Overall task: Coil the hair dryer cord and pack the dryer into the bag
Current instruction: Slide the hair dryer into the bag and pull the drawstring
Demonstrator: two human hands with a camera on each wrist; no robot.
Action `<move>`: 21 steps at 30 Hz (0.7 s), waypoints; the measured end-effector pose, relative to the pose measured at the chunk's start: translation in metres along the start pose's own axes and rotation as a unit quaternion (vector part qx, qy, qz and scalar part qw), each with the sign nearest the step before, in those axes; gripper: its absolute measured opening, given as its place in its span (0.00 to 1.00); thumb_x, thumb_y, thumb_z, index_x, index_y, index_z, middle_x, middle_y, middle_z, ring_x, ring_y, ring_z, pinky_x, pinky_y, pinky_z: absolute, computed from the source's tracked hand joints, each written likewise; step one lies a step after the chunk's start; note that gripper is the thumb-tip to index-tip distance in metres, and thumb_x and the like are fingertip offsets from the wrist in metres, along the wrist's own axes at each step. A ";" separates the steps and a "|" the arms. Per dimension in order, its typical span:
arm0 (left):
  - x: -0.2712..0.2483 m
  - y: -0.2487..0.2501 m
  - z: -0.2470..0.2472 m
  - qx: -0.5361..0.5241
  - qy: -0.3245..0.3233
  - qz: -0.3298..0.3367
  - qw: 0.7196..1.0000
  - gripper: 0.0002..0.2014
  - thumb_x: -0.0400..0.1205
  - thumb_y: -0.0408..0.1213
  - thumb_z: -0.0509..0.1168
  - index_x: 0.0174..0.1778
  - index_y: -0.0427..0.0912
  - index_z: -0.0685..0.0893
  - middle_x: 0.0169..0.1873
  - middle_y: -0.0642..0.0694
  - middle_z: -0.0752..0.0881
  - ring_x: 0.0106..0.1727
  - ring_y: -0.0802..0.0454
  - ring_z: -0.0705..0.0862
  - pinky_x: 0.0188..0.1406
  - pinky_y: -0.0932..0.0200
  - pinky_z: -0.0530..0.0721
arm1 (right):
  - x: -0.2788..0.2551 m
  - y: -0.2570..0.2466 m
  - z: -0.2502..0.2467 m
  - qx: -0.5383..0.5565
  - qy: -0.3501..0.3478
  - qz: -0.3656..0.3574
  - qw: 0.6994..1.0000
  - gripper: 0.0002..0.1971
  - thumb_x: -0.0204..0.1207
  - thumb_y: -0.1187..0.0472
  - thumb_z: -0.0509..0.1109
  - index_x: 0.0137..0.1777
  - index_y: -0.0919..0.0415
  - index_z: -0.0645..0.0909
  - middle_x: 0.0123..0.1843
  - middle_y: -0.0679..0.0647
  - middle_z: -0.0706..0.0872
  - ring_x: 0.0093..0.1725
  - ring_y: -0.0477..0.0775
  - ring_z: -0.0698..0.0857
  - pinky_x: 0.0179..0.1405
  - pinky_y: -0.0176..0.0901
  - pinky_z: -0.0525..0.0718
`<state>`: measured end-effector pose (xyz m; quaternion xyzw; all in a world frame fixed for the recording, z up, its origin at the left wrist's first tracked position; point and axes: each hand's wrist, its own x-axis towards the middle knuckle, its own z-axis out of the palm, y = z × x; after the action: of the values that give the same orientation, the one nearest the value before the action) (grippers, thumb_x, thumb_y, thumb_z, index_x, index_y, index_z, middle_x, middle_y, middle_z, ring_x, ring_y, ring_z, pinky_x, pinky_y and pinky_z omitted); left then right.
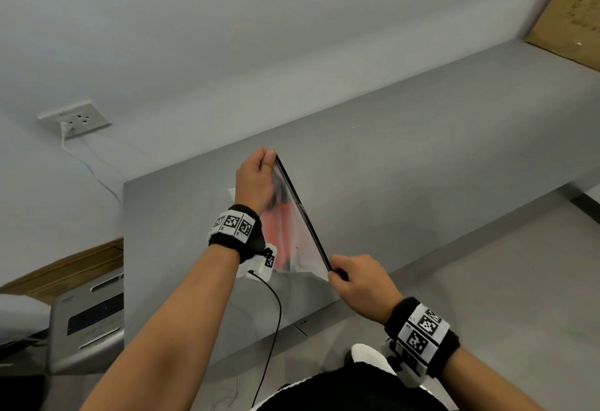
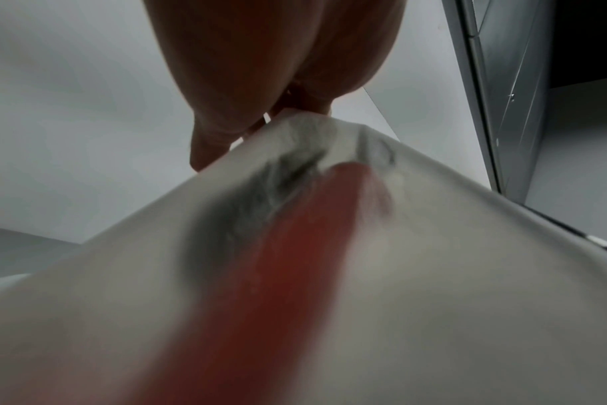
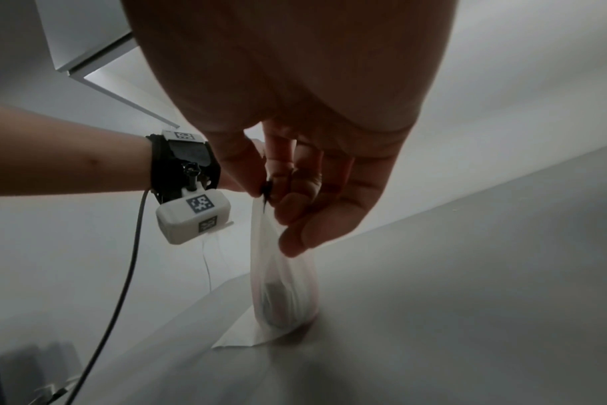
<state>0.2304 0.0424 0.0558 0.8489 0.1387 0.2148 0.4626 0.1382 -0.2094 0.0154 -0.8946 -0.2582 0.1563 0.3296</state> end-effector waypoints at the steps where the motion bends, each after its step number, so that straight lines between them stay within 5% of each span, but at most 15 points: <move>1: 0.000 0.000 0.001 0.002 -0.002 0.001 1.000 0.18 0.91 0.39 0.60 0.33 0.43 0.70 0.26 0.54 0.67 0.28 0.56 0.66 0.28 0.63 0.64 | -0.002 0.002 0.000 -0.004 -0.001 0.005 1.000 0.19 0.79 0.57 0.63 0.29 0.51 0.60 0.22 0.50 0.68 0.24 0.50 0.65 0.26 0.44 0.61; 7: -0.001 0.003 0.006 0.008 -0.001 -0.003 1.000 0.21 0.91 0.39 0.61 0.29 0.51 0.67 0.25 0.55 0.68 0.27 0.59 0.67 0.28 0.66 0.66 | -0.003 0.003 -0.005 -0.025 -0.010 0.016 1.000 0.18 0.80 0.55 0.62 0.29 0.51 0.61 0.23 0.50 0.69 0.25 0.51 0.67 0.26 0.46 0.63; 17: -0.004 0.009 0.019 0.016 -0.022 -0.031 0.999 0.18 0.91 0.40 0.60 0.32 0.49 0.71 0.27 0.54 0.72 0.30 0.57 0.71 0.33 0.54 0.68 | -0.004 0.017 -0.007 0.000 -0.002 0.033 0.999 0.15 0.73 0.51 0.61 0.29 0.54 0.63 0.23 0.50 0.69 0.25 0.50 0.65 0.26 0.45 0.64; 19: -0.005 0.009 0.026 0.019 -0.068 -0.043 0.997 0.12 0.92 0.42 0.57 0.43 0.47 0.79 0.34 0.53 0.79 0.37 0.55 0.76 0.38 0.56 0.72 | -0.005 0.023 -0.007 -0.008 -0.005 0.024 1.000 0.14 0.69 0.49 0.60 0.28 0.55 0.63 0.23 0.50 0.69 0.26 0.50 0.66 0.27 0.45 0.64; 21: -0.007 -0.001 0.033 0.019 -0.140 -0.071 0.987 0.15 0.92 0.49 0.54 0.62 0.45 0.80 0.51 0.47 0.86 0.52 0.49 0.84 0.55 0.55 0.79 | -0.004 0.029 -0.008 -0.024 -0.013 0.003 1.000 0.14 0.68 0.48 0.59 0.28 0.54 0.62 0.26 0.49 0.69 0.27 0.50 0.67 0.28 0.47 0.66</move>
<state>0.2406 0.0161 0.0381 0.8673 0.1368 0.0574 0.4751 0.1489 -0.2350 0.0026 -0.9009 -0.2630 0.1630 0.3045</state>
